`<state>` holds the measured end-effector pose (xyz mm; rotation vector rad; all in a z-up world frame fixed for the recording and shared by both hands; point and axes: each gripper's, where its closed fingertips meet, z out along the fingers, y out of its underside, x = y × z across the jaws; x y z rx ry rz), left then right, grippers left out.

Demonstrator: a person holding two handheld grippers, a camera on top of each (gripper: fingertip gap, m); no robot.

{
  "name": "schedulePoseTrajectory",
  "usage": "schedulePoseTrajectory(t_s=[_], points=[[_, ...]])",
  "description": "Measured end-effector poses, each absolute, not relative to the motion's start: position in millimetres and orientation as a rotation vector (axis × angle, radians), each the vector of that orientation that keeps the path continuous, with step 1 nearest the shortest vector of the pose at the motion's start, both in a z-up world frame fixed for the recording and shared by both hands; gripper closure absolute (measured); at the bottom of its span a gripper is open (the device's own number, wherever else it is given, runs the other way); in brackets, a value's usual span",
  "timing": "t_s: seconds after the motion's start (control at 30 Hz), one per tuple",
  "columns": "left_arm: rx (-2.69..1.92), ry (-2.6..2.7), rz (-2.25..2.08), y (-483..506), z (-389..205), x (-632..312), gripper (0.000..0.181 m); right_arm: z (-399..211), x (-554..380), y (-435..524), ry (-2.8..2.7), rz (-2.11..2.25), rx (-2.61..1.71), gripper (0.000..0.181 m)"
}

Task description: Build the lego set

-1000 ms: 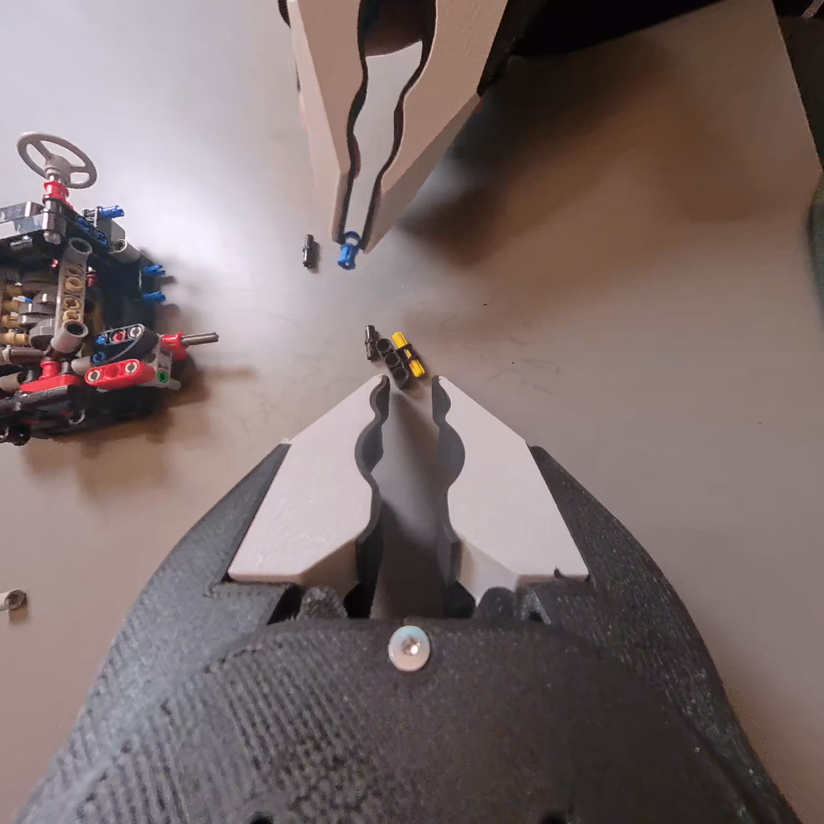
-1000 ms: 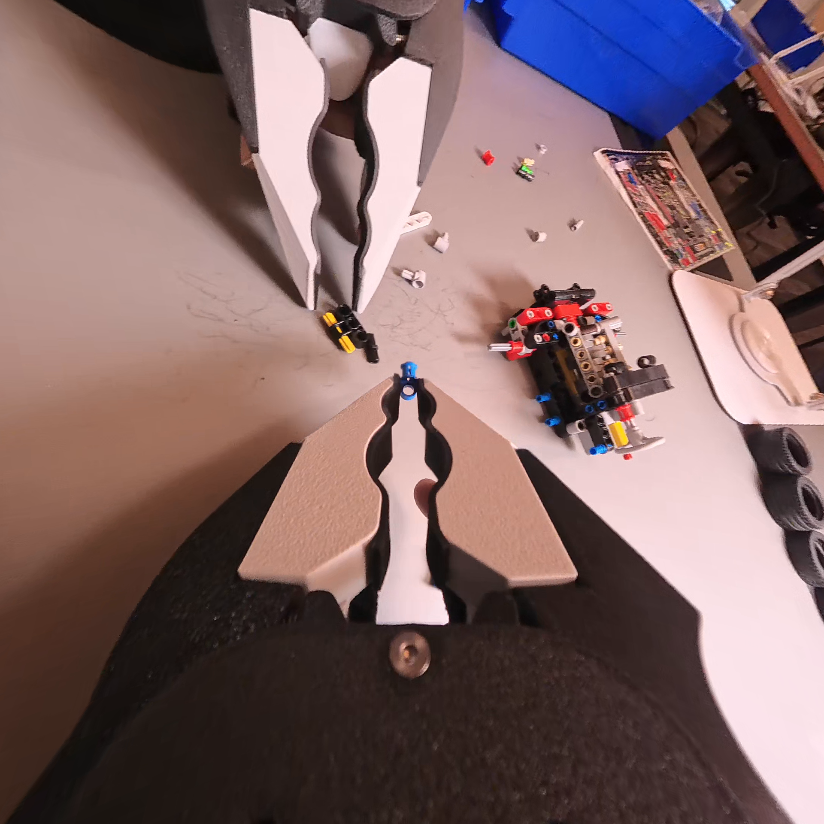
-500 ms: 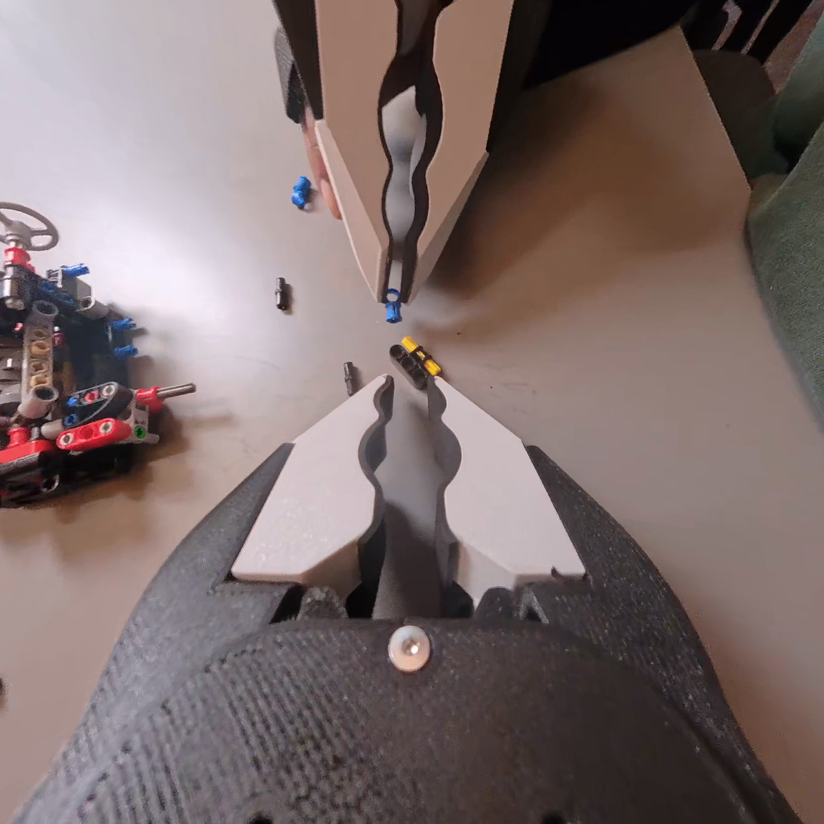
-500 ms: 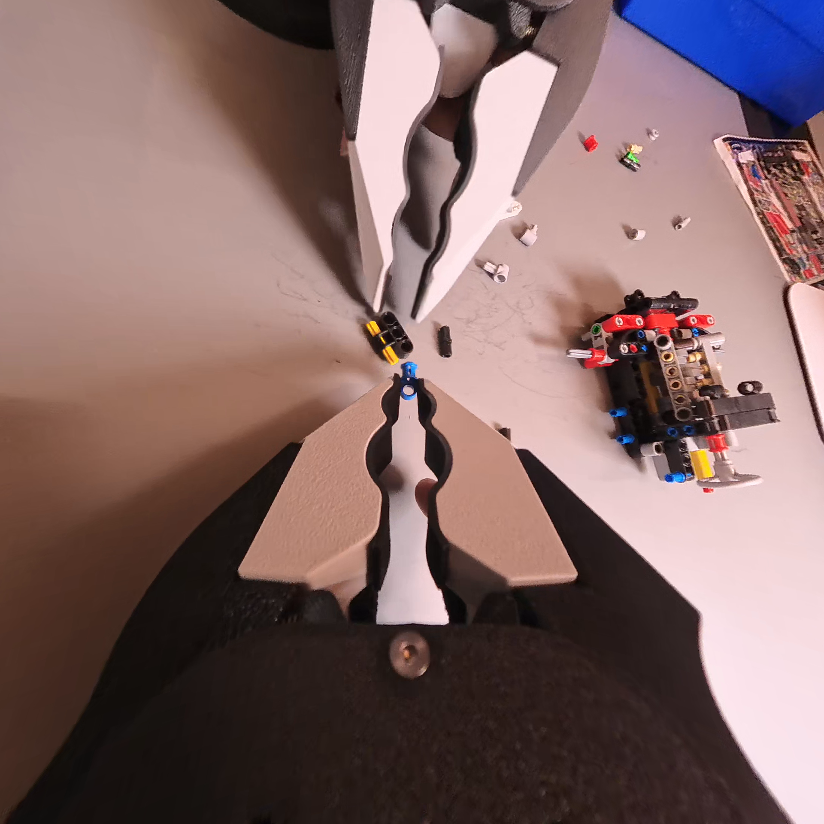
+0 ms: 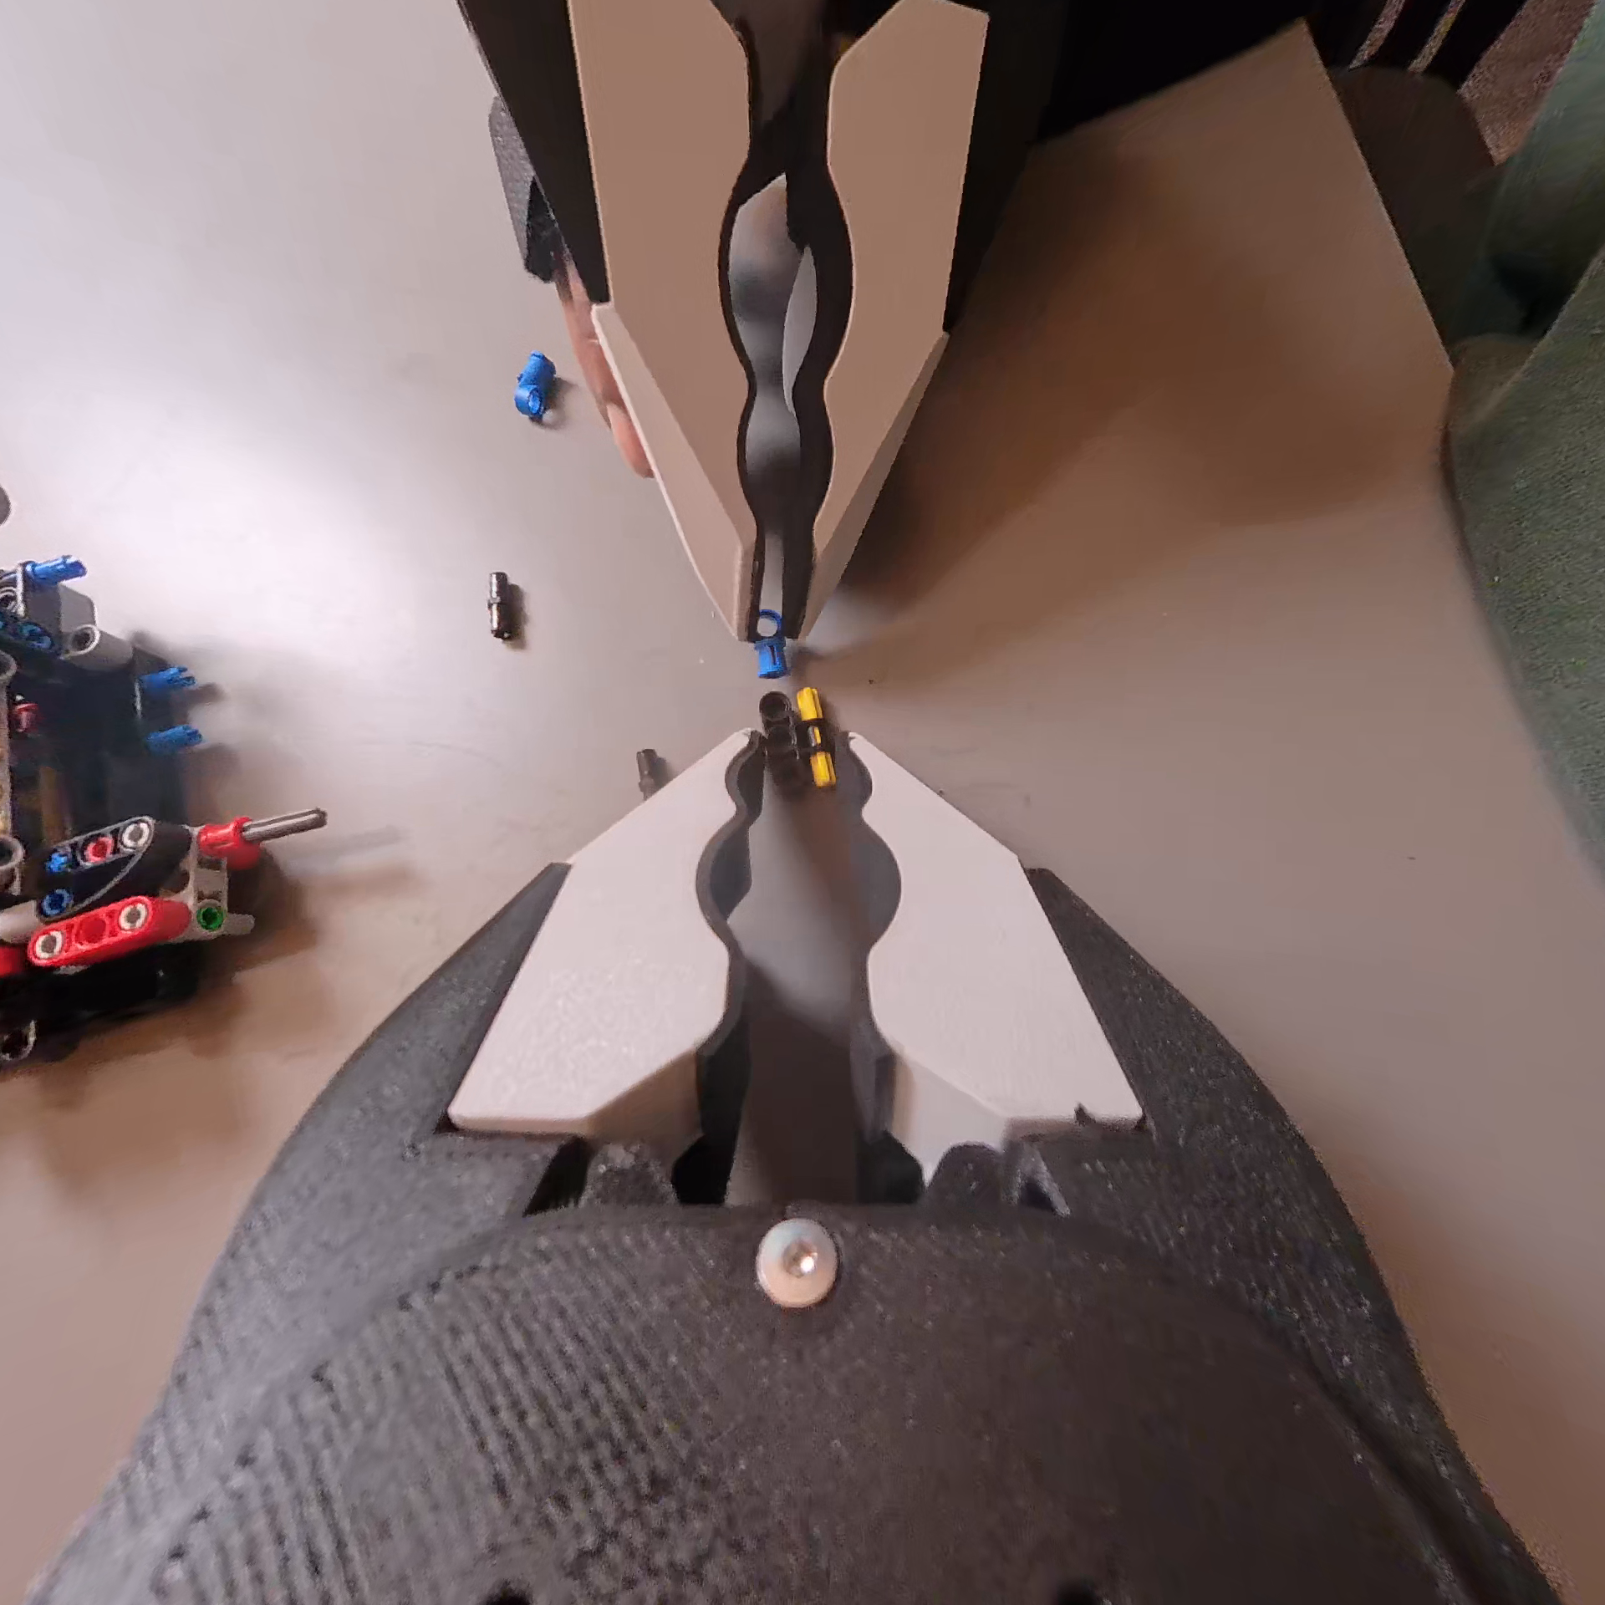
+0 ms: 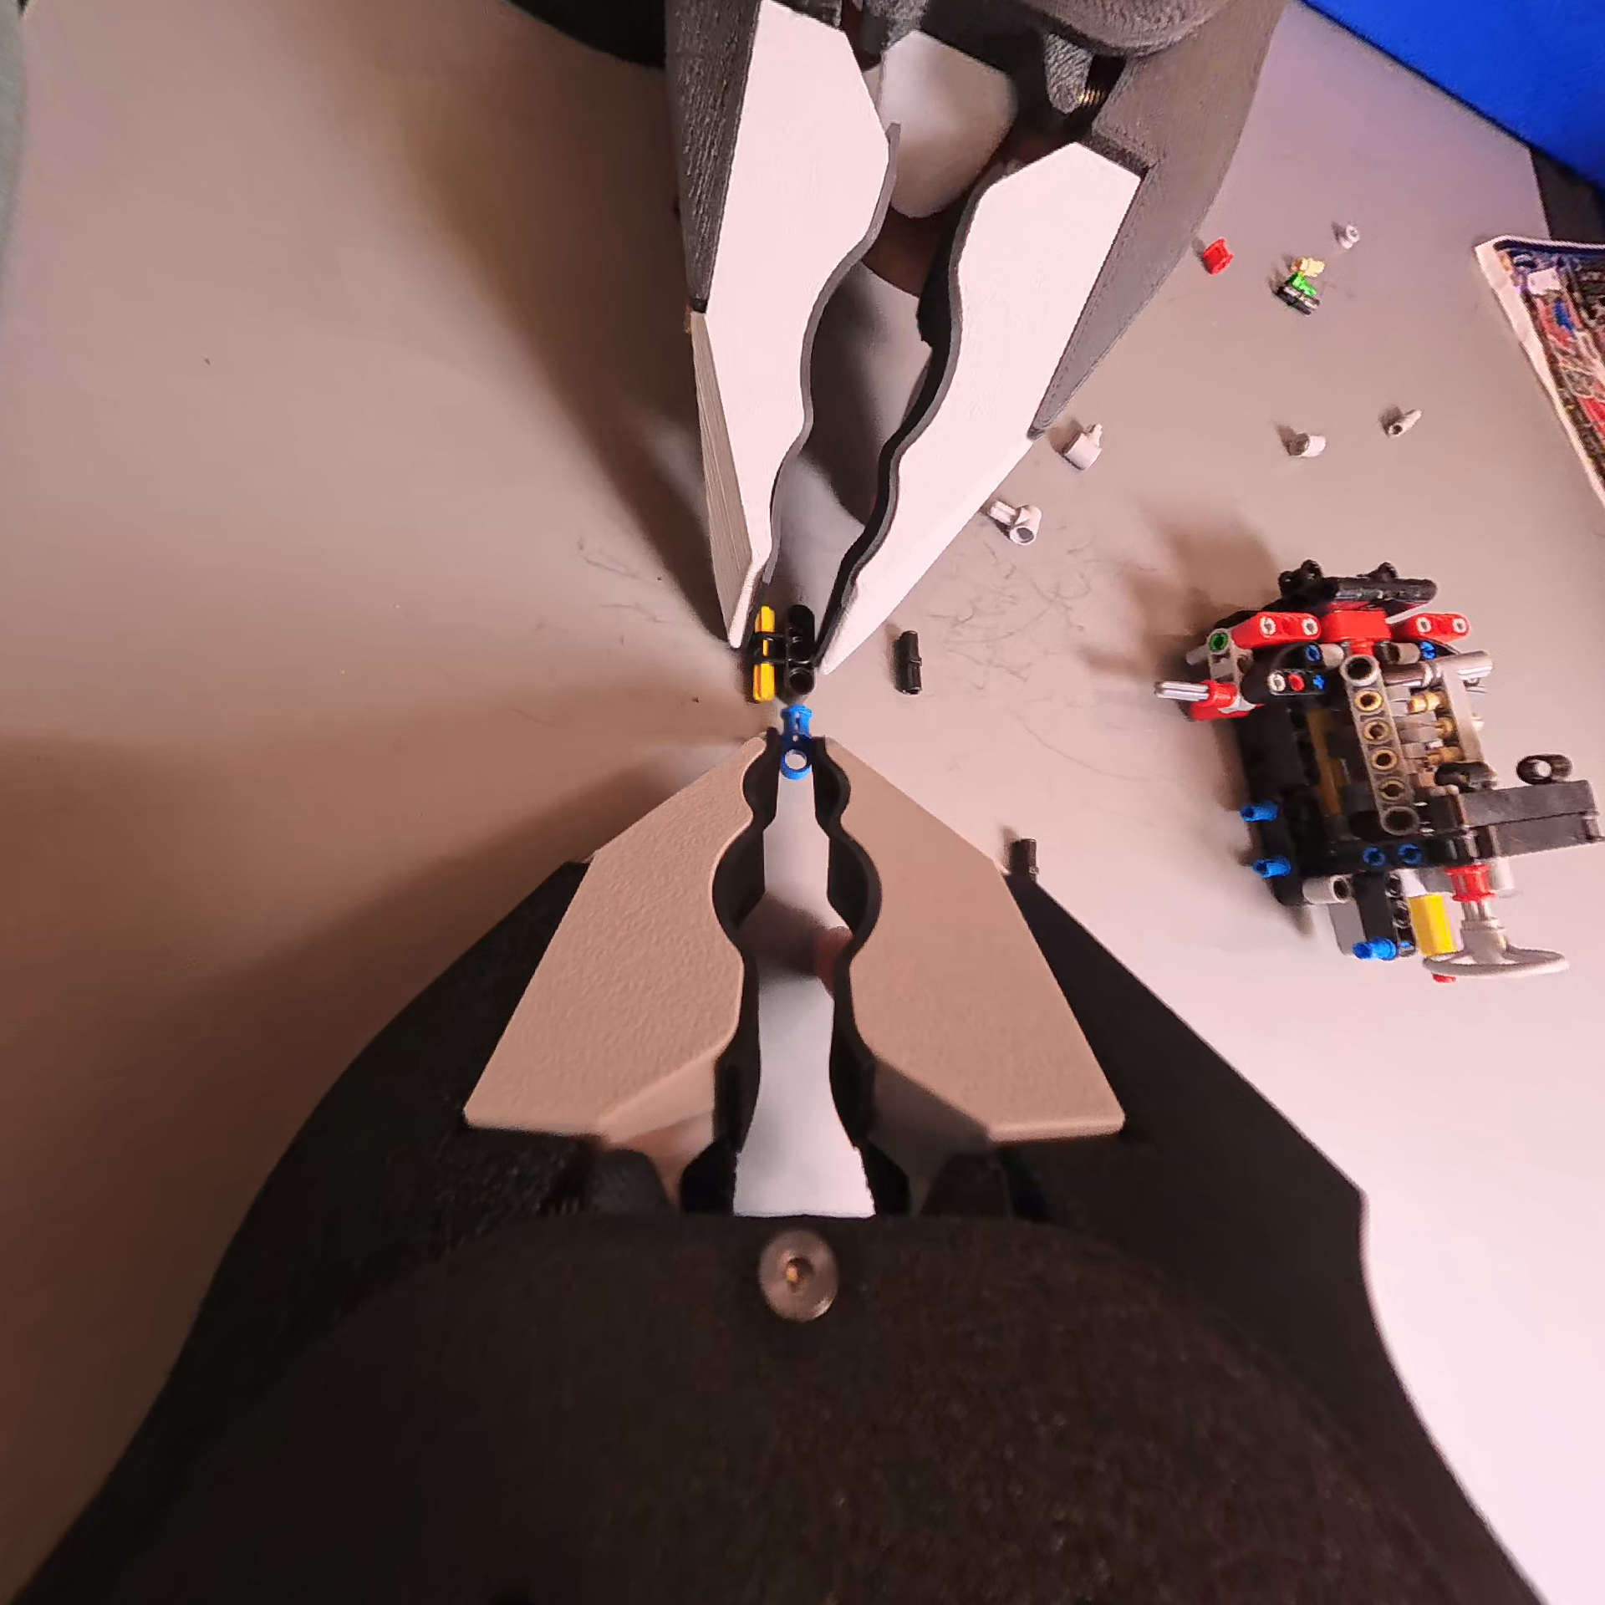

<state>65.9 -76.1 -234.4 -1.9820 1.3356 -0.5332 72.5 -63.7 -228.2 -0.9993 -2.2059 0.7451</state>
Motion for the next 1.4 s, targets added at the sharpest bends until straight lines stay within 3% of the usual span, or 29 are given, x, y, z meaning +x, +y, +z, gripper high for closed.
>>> schedulePoseTrajectory(t_s=[0.77, 0.97, 1.4], points=[[-2.023, 1.244, -0.484, -74, -234, 57, 0.167, -228, 73, -64, -2.198, 0.758, -1.004, 0.176], [-2.018, 1.177, -0.51, -73, -226, 56, 0.159, -227, 71, -62, -2.179, 0.755, -1.003, 0.176], [-1.962, 0.413, -1.253, -53, -171, 55, 0.159, -168, 53, -49, -1.859, 0.635, -0.735, 0.175]])
